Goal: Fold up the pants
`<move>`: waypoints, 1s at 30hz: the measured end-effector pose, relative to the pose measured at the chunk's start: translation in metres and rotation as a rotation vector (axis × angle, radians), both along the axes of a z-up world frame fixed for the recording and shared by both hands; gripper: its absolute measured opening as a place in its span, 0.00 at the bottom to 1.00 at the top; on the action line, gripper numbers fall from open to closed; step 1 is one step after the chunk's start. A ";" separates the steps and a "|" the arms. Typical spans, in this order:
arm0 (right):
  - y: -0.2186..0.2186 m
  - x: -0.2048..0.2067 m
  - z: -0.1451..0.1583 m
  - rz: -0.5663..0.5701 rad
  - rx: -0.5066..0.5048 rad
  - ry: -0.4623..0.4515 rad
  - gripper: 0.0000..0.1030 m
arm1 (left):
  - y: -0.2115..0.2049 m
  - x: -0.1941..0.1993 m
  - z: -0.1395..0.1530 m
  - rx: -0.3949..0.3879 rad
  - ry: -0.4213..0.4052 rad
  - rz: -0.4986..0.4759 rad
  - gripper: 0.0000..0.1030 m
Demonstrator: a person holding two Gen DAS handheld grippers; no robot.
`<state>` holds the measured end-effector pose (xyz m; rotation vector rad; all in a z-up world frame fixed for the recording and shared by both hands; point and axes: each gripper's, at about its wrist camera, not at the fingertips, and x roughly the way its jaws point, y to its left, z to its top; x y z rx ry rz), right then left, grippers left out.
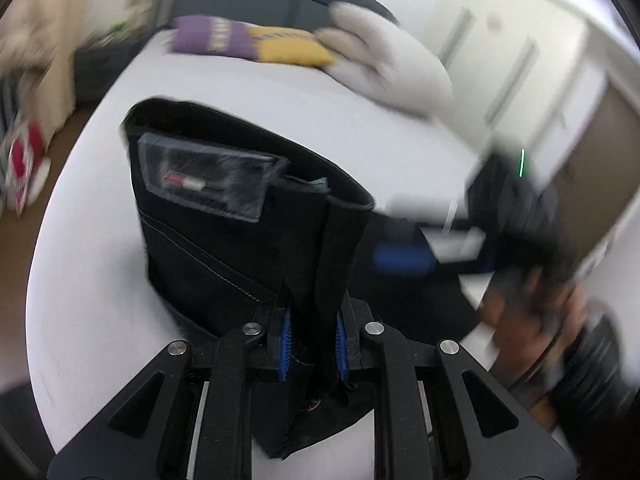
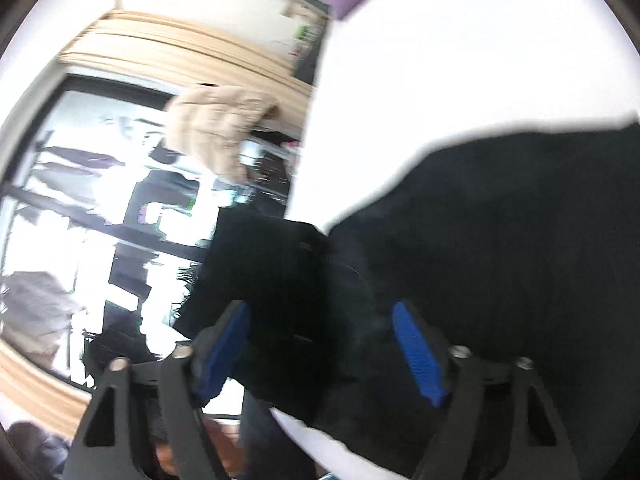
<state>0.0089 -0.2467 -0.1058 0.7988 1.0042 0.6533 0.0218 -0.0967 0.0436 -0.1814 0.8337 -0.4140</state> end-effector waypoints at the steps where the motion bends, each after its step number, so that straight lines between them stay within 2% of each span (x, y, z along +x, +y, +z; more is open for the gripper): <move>1: -0.005 0.002 0.009 0.008 0.014 -0.023 0.89 | -0.019 0.001 -0.003 0.041 -0.006 -0.040 0.15; 2: -0.008 0.002 0.014 0.008 0.015 -0.033 0.93 | -0.032 0.001 -0.005 0.071 -0.011 -0.070 0.15; 6: -0.007 0.006 0.020 0.030 -0.040 -0.045 0.94 | -0.076 0.006 -0.023 0.159 -0.002 -0.161 0.13; 8: -0.002 0.011 0.007 0.043 -0.113 0.008 0.94 | -0.087 0.009 -0.033 0.172 0.009 -0.173 0.13; 10: -0.004 0.016 -0.014 0.015 -0.201 0.101 0.89 | -0.097 0.011 -0.035 0.194 0.002 -0.179 0.13; 12: -0.010 0.018 -0.030 -0.001 -0.170 0.157 0.88 | -0.096 0.010 -0.037 0.198 -0.009 -0.182 0.13; 15: -0.005 0.020 -0.042 0.028 -0.083 0.172 0.88 | -0.095 0.002 -0.041 0.213 -0.025 -0.193 0.13; 16: 0.000 0.022 -0.045 0.039 -0.069 0.178 0.84 | -0.094 0.001 -0.041 0.217 -0.027 -0.197 0.13; 17: 0.004 0.026 -0.047 0.046 -0.056 0.178 0.71 | -0.095 -0.003 -0.042 0.224 -0.033 -0.201 0.13; 18: 0.009 0.031 -0.048 0.058 -0.044 0.180 0.63 | -0.082 -0.013 -0.046 0.229 -0.040 -0.206 0.13; 20: 0.016 0.041 -0.054 0.068 -0.041 0.181 0.25 | -0.076 -0.020 -0.048 0.233 -0.048 -0.210 0.13; 22: 0.014 0.046 -0.052 0.047 -0.087 0.161 0.18 | -0.074 -0.022 -0.048 0.229 -0.050 -0.208 0.13; 26: 0.006 0.039 -0.031 0.023 -0.136 0.080 0.17 | -0.074 -0.025 -0.044 0.213 -0.051 -0.228 0.12; 30: -0.018 0.025 -0.021 -0.043 -0.136 0.054 0.16 | -0.094 -0.027 -0.041 0.197 -0.060 -0.294 0.12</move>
